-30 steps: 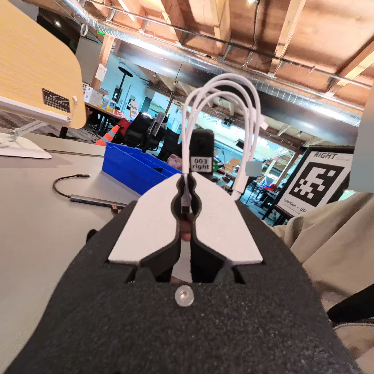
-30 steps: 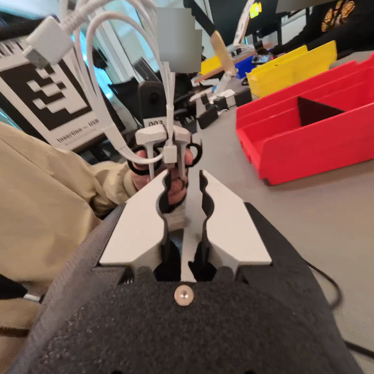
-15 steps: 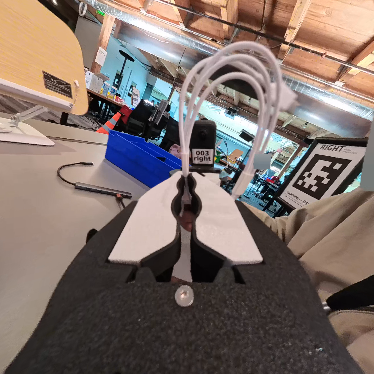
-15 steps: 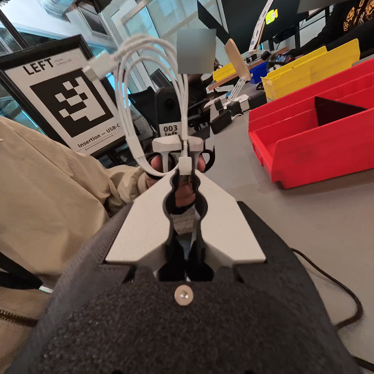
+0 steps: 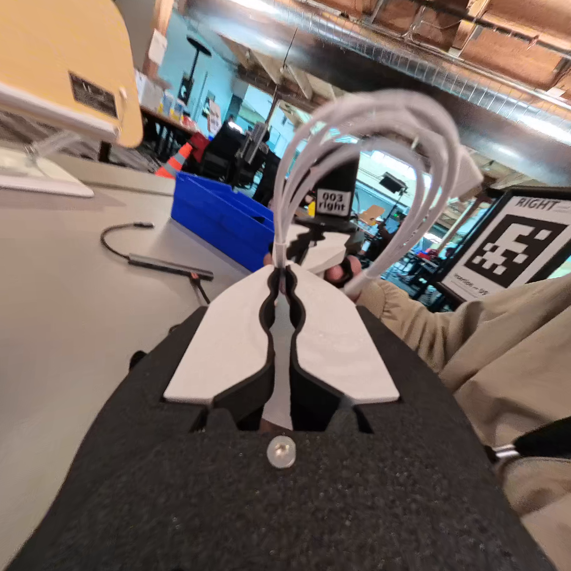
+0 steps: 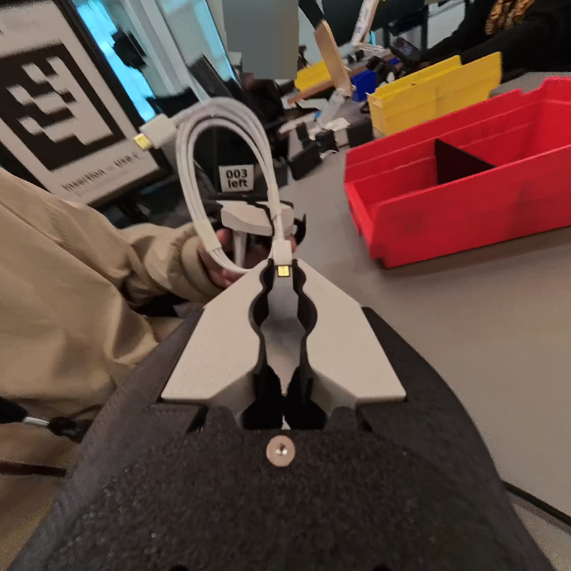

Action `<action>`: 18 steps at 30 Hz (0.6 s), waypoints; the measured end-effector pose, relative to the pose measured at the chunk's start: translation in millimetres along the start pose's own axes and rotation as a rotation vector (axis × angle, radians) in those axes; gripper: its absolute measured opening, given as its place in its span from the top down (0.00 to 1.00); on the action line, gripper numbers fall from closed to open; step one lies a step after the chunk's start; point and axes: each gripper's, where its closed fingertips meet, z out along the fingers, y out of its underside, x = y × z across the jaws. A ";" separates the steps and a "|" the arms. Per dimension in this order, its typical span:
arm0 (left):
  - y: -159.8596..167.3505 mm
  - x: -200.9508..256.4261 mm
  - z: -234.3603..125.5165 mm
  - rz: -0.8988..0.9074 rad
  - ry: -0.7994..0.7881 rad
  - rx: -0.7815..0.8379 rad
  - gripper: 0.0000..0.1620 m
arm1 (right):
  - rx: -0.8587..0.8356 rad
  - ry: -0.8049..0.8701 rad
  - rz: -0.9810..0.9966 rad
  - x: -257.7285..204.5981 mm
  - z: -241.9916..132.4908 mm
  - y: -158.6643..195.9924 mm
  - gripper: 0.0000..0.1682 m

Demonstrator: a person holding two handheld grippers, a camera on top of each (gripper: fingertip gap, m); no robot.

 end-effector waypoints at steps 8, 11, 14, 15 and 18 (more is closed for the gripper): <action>-21.6 -41.5 -39.6 0.058 -0.173 -0.007 0.86 | -0.228 0.290 -0.269 42.0 -51.3 2.5 0.94; -30.3 -46.8 -48.4 0.217 -0.270 -0.011 0.86 | -0.273 0.330 -0.302 51.2 -62.9 7.6 0.94; -23.9 -41.9 -44.4 0.303 -0.279 -0.053 0.87 | -0.303 0.313 -0.319 51.1 -60.8 15.7 0.93; -17.2 -41.4 -41.0 0.323 -0.281 -0.090 0.87 | -0.326 0.318 -0.324 53.8 -58.6 21.2 0.93; 4.2 -36.5 -31.0 0.353 -0.251 -0.195 0.87 | -0.446 0.355 -0.327 69.7 -53.3 50.3 0.94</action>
